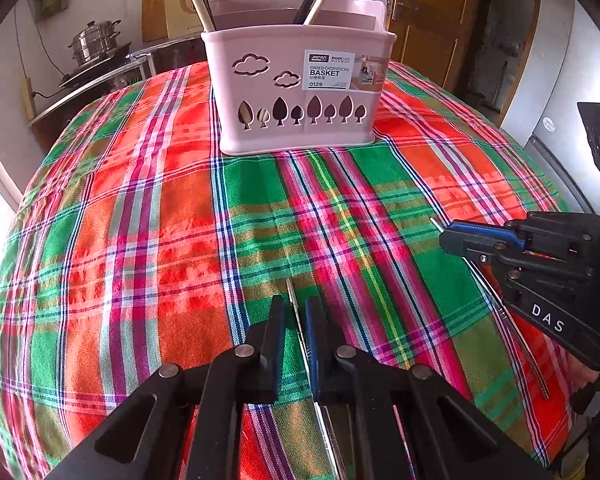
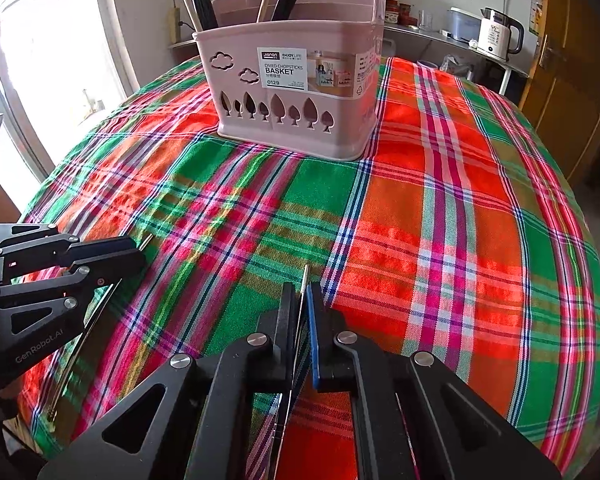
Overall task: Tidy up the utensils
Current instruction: 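Close the right tool on a silver chopstick while the left tool grasps another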
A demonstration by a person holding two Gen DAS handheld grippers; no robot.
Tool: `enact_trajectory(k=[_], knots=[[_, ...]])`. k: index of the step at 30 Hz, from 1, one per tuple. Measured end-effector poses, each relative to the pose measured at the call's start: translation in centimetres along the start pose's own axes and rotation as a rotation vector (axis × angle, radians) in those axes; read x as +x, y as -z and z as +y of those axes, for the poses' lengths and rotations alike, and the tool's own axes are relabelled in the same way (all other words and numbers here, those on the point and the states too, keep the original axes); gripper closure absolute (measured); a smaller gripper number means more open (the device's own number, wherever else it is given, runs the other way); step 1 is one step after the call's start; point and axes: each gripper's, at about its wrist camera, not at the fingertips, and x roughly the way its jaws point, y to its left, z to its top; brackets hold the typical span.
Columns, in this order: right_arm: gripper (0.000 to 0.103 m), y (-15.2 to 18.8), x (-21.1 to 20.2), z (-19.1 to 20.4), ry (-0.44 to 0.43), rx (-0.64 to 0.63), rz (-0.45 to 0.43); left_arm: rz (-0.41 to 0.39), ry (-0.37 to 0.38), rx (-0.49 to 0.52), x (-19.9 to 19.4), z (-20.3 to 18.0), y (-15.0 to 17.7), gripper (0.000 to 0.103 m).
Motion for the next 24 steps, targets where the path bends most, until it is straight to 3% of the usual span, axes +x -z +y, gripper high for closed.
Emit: enact_trajectory(k=[12, 24], knots=[[0.099, -0.6, -1.3, -0.1, -0.049, 0.021, -0.037, -0.012, 0.069, -0.031, -1.0, 0.6, -0.7, 0.099], [0.099, -3.5, -7.2, 0.3, -0.062, 0.017, -0.205, -0.170, 0.093, -0.020, -7.9, 1.6, -4.2, 0.099]])
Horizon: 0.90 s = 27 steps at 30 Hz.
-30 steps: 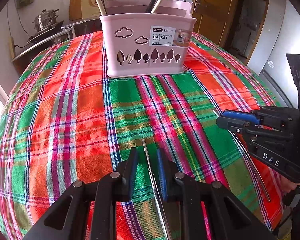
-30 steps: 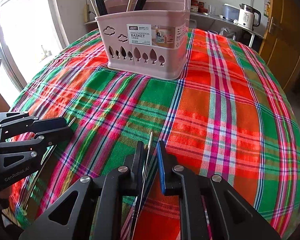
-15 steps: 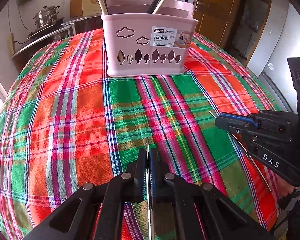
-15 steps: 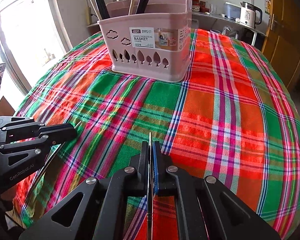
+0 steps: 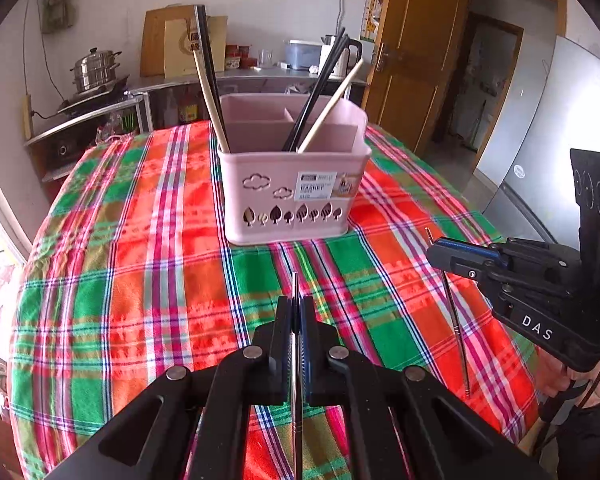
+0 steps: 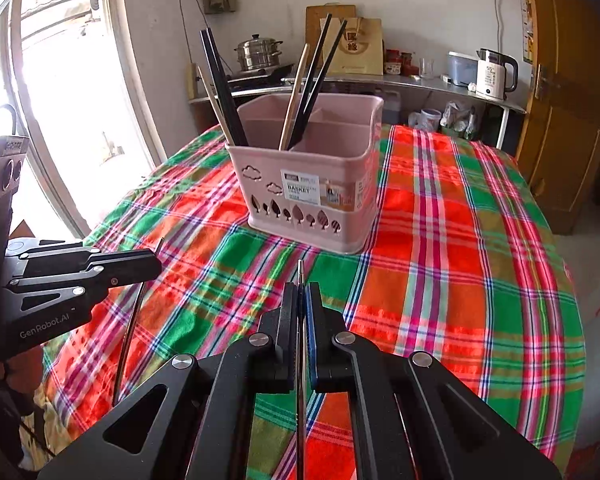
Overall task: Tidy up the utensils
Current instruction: 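Carry both silver chopsticks over the pink basket and open both tools inside it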
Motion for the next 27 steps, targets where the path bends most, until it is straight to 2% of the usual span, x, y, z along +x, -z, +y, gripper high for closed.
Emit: enact_trajectory(k=[7, 13, 27], knots=[[0.099, -1.8, -2.9, 0.1, -0.001, 0.001, -0.091, -0.085, 0.002, 0.006, -3.4, 0.3, -2.2, 0.099], [0.099, -2.6, -4.8, 0.0, -0.005, 0.001, -0.147, -0.114, 0.000, 0.004, -4.7, 0.4, -2.8, 0.099], [0.099, -2.3, -5.8, 0.1, -0.009, -0.003, -0.160, -0.125, 0.006, 0.004, -5.6, 0.5, -3.1, 0.099]])
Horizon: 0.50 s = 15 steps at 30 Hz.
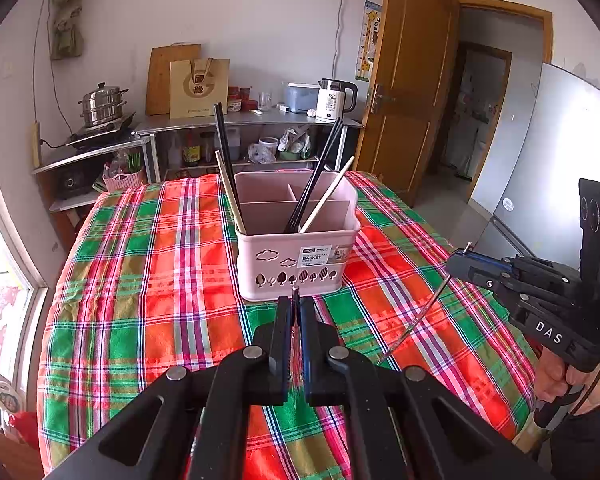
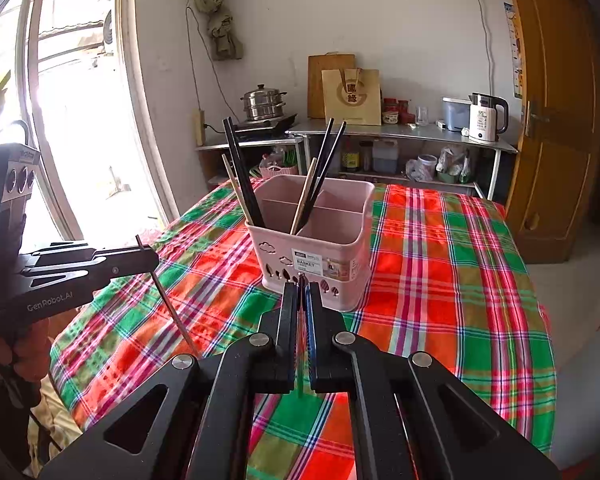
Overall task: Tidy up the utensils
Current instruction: 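Carry both silver chopsticks over the pink basket and open both tools inside it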
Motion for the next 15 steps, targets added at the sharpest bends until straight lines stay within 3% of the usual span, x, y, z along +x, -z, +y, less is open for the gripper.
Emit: enact_trajectory(k=[8, 15], knots=[[0.099, -1.0, -0.3, 0.4, -0.006, -0.004, -0.020, -0.001, 0.005, -0.006, -0.2, 0.8, -1.2, 0.099], [0.099, -3.3, 0.1, 0.5, -0.034, 0.011, -0.055, -0.034, 0.016, -0.015, -0.9, 1.8, -4.4, 0.099]])
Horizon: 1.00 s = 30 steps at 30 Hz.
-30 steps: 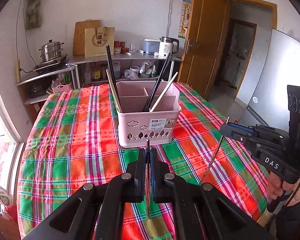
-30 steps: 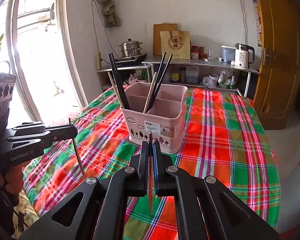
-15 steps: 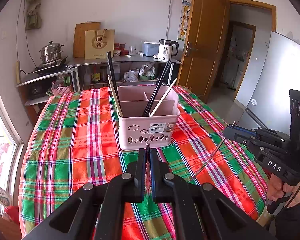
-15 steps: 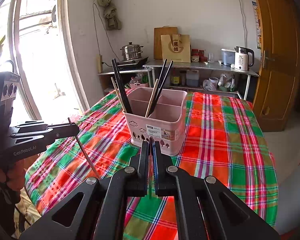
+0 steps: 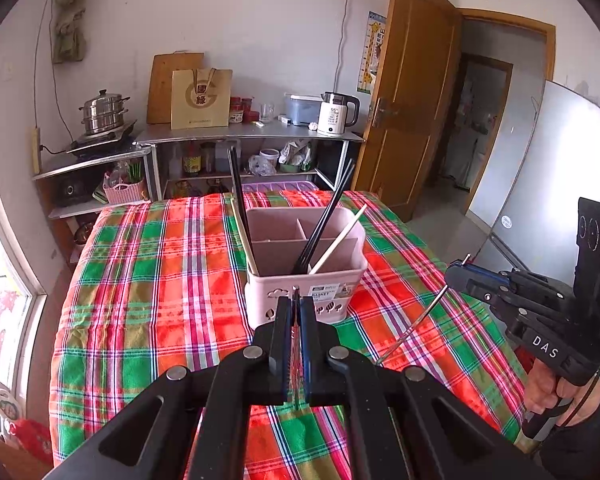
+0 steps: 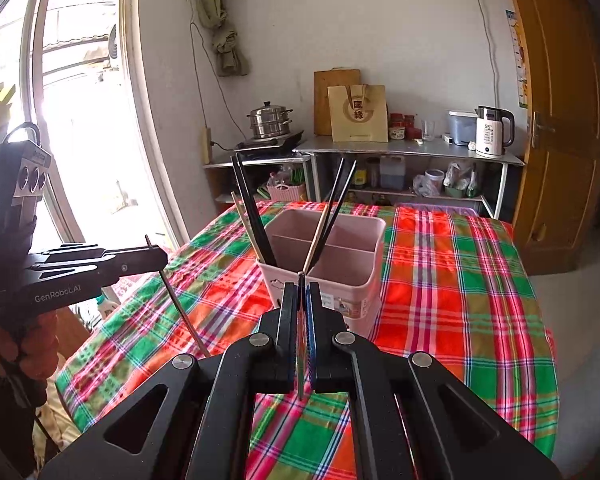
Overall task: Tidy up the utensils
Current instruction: 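Carry both silver chopsticks over the pink basket and open both tools inside it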
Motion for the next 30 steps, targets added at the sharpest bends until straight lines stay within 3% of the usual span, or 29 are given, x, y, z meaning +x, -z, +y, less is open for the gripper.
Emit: enact_trajectory(k=[18, 30], knots=[[0.099, -8.2, 3.2, 0.2, -0.037, 0.004, -0.127, -0.120, 0.000, -0.011, 0.9, 2.0, -10.2, 0.099], [0.099, -9.3, 6.7, -1.6, -0.026, 0.048, -0.124, -0.098, 0.014, -0.031, 5.9, 3.6, -12.0, 0.099]])
